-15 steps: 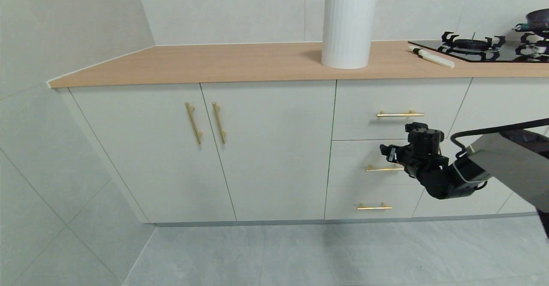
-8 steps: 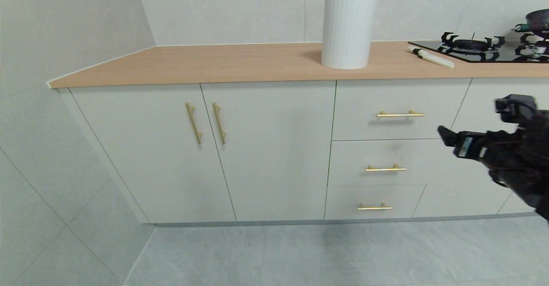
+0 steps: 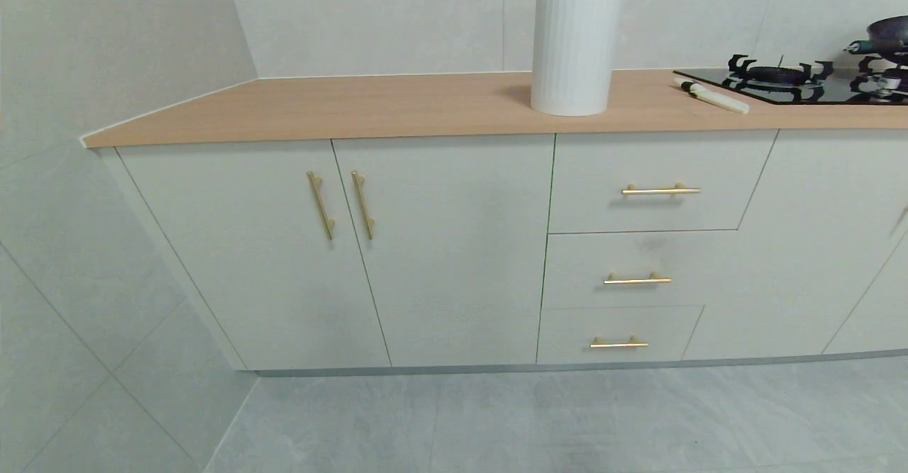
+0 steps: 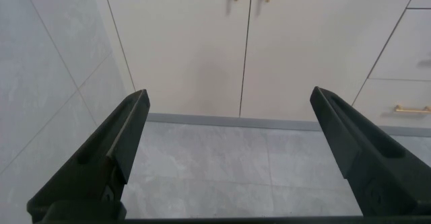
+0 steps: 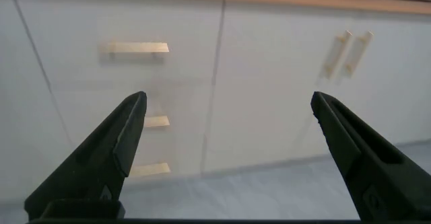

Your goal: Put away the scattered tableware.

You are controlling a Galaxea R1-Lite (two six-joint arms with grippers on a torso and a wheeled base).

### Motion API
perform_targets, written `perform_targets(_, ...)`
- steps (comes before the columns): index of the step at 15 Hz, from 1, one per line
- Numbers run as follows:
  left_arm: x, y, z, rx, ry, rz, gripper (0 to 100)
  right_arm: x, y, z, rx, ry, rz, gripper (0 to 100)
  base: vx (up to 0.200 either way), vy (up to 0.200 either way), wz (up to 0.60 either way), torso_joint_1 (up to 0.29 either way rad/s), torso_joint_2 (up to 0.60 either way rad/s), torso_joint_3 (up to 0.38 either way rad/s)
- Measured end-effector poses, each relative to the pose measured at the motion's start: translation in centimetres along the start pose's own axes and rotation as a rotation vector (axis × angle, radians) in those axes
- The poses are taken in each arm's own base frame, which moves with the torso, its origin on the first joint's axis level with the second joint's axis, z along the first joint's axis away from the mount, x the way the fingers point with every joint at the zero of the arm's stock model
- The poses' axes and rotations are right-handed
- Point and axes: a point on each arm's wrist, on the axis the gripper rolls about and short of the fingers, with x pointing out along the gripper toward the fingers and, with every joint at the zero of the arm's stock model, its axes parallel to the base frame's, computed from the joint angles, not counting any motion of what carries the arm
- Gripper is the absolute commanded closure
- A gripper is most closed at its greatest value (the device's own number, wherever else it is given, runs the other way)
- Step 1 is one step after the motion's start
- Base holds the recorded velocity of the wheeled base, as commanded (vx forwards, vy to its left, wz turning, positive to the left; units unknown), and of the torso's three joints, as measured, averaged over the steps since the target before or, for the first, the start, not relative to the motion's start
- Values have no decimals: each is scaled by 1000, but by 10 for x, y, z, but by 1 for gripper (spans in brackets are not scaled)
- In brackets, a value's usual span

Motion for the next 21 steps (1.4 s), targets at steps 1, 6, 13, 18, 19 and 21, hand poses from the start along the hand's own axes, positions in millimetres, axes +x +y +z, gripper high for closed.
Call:
perform_targets(1,0,0,0,0,0,0,0,-21,-7,-4,-20,20,1,0,0,0,0,0,0,0)
perform_targets(6,0,0,0,0,0,0,0,-91,-24,-27,-13,-71,-44,0,0,0,0,0,0,0)
perform_targets(13,0,0,0,0,0,0,0,-82,-3,-93,113,-85,148,0,0,0,0,0,0,0)
perform_targets(18,0,0,0,0,0,0,0,-77,7,-120,179,28,277,0,0,0,0,0,0,0)
perform_targets(19,0,0,0,0,0,0,0,-76,7,-121,179,32,277,0,0,0,0,0,0,0)
perform_targets(21,0,0,0,0,0,0,0,-76,7,-121,180,33,278,0,0,0,0,0,0,0)
